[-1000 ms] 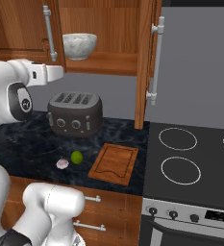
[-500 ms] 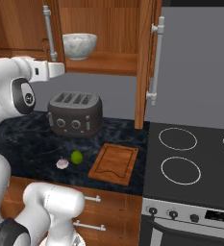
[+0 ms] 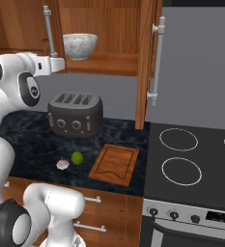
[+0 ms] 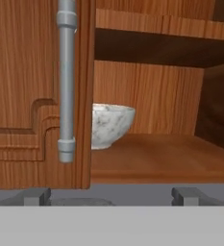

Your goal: Open the cabinet. Place the bowl and condiment on the counter. Then place the lime and garlic on the cutting board.

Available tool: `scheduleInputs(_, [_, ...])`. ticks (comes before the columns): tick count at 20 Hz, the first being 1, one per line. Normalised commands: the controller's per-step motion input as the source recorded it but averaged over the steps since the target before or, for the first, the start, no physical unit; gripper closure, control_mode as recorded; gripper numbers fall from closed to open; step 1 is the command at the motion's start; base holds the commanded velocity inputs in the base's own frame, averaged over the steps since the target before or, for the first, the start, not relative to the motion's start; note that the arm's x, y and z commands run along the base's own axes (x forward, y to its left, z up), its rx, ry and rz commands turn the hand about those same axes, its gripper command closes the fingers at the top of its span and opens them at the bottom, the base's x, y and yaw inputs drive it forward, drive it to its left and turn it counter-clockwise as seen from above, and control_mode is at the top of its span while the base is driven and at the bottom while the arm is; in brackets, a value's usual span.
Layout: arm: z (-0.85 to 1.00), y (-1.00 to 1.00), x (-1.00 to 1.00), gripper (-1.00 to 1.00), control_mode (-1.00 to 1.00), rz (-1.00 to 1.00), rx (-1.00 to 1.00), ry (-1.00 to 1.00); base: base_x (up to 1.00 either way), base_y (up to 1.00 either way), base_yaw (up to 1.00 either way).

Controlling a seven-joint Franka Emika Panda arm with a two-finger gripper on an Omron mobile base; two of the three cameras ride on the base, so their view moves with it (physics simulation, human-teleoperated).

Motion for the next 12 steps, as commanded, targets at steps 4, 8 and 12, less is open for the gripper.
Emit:
scheduleInputs(4, [0.11,0.11,0.33,-1.00,-1.00,0.08,0.00,0.00,0.00,0.00,0.00])
scheduleInputs(8, [0.19,0.00,0.32,-1.00,-1.00,0.03,0.00,0.00,0.00,0.00,0.00])
scheduleInputs(12, [0.18,0.01,0.33,-1.00,-1.00,0.00,0.00,0.00,0.00,0.00,0.00])
